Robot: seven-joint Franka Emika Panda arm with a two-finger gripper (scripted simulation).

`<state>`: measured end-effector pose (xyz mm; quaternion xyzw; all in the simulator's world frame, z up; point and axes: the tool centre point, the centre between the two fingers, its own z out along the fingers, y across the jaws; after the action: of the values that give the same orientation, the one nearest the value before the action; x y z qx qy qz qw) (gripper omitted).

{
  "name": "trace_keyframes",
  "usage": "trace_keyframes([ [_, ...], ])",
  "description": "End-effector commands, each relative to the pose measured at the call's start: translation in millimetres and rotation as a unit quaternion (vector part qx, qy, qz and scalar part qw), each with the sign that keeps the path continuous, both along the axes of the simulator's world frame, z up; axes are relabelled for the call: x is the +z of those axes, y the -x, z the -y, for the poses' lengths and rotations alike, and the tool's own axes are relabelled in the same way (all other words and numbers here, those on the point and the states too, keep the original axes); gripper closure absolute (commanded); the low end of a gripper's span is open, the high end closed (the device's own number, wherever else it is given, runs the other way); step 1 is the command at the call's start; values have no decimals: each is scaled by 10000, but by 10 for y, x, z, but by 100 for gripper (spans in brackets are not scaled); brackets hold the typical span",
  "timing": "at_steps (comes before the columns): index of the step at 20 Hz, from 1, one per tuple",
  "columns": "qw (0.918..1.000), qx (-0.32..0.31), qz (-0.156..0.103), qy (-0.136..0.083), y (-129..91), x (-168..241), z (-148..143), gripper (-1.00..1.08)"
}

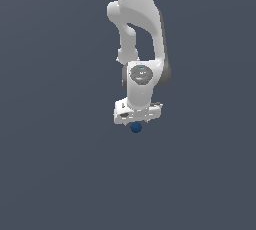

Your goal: Pick up the object and move it to a goal position.

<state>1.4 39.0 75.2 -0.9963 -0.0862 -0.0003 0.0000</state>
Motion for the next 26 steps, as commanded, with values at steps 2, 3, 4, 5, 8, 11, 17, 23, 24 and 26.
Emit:
trace_keyframes([
  [2, 10000, 7, -5, 0, 10, -146, -2, -92],
  [3, 10000, 11, -4, 0, 13, -203, -4, -92],
  [4, 10000, 13, -4, 0, 15, -257, -4, -92],
  [5, 10000, 16, -4, 0, 17, -304, -5, -92],
  [8, 10000, 19, -3, 0, 16, -404, -5, -92],
  [11, 10000, 21, -3, 1, 8, -441, -7, -92],
  [17, 10000, 21, -3, 1, 7, -443, -7, 108],
  [23, 10000, 20, -2, 2, 7, -438, -4, 108],
  [24, 10000, 20, -2, 2, 6, -435, 0, 108],
  [26, 10000, 20, -2, 2, 1, -411, 31, 108],
])
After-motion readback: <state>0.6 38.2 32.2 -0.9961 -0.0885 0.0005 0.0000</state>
